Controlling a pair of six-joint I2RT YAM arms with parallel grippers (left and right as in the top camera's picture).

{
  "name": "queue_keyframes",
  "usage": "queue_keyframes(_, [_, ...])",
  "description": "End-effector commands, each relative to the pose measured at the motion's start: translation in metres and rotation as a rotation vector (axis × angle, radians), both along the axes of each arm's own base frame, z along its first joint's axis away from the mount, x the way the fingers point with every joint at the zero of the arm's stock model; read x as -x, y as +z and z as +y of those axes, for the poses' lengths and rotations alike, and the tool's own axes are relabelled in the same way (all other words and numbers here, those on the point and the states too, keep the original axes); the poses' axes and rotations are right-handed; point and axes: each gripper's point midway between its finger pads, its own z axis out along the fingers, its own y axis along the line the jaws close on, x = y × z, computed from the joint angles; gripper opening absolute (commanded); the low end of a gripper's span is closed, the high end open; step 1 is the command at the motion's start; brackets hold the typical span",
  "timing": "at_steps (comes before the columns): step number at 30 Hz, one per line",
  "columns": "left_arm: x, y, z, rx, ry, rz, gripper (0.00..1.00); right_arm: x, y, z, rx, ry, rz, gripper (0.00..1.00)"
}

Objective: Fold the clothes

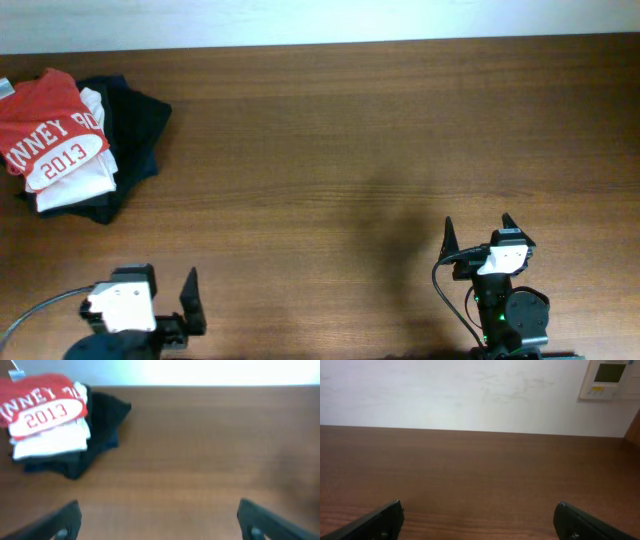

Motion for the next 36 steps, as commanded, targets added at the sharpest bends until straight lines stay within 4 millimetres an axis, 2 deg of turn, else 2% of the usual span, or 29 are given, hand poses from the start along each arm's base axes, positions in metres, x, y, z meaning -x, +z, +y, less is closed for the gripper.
queue_keyframes(1, [-0.016, -0.043, 0.002, 0.000, 0.021, -0.025, 0.99, 0.000, -0.003, 0.000, 0.002, 0.000, 0.002, 0.99])
queue_keyframes(3, [-0.034, -0.063, 0.001, 0.007, 0.021, -0.092, 0.99, 0.000, -0.003, 0.000, 0.002, 0.000, 0.002, 0.99])
queue_keyframes(5, [-0.045, -0.069, 0.000, 0.012, 0.020, -0.152, 0.99, 0.000, -0.003, 0.000, 0.002, 0.000, 0.002, 0.99])
queue_keyframes(13, [-0.085, -0.071, -0.002, 0.036, 0.028, -0.457, 0.99, 0.000, -0.003, 0.000, 0.002, 0.000, 0.002, 0.99])
queue_keyframes(16, [-0.090, -0.069, -0.003, 0.021, 0.020, -0.541, 0.99, 0.000, -0.003, 0.000, 0.002, 0.000, 0.002, 0.99])
queue_keyframes(18, [-0.090, -0.075, -0.006, -0.036, -0.015, -0.515, 0.99, 0.000, -0.003, 0.000, 0.002, 0.000, 0.002, 0.99])
queue_keyframes(21, [-0.090, -0.109, -0.015, -0.043, -0.087, -0.378, 0.99, 0.000, -0.003, 0.000, 0.002, 0.000, 0.002, 0.99])
queue_keyframes(36, [-0.090, -0.109, -0.016, -0.043, -0.090, -0.378, 0.99, 0.000, -0.003, 0.000, 0.002, 0.000, 0.002, 0.99])
